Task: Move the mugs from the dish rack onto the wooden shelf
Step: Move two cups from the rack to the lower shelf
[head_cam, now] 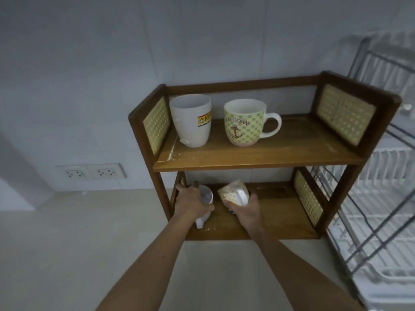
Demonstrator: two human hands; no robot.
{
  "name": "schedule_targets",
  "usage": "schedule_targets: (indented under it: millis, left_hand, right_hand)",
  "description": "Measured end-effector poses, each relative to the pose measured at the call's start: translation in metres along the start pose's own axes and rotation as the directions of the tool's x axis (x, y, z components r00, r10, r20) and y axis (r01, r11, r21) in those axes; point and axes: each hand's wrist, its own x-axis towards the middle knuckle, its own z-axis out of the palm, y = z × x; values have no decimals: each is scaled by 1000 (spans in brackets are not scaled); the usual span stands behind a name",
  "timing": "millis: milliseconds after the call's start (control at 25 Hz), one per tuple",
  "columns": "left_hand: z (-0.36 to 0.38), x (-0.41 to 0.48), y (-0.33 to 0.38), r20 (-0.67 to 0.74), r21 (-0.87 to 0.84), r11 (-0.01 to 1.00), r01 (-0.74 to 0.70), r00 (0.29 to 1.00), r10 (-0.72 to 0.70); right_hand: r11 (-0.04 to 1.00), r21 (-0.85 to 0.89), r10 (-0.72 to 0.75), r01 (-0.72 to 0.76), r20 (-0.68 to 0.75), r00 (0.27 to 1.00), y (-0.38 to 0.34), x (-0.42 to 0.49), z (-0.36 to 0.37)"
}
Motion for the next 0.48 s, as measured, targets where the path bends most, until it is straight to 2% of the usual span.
schedule_targets:
  millis: [360, 480]
  left_hand:
    - [11, 6, 11, 28, 140, 990, -17, 1000, 13]
    - [18, 2, 11, -54, 60, 998, -8, 998, 11]
  right_hand:
    - [986, -120, -98, 113, 121, 988, 18, -5, -37]
    - [983, -88, -137, 159, 213, 967, 23, -12, -53]
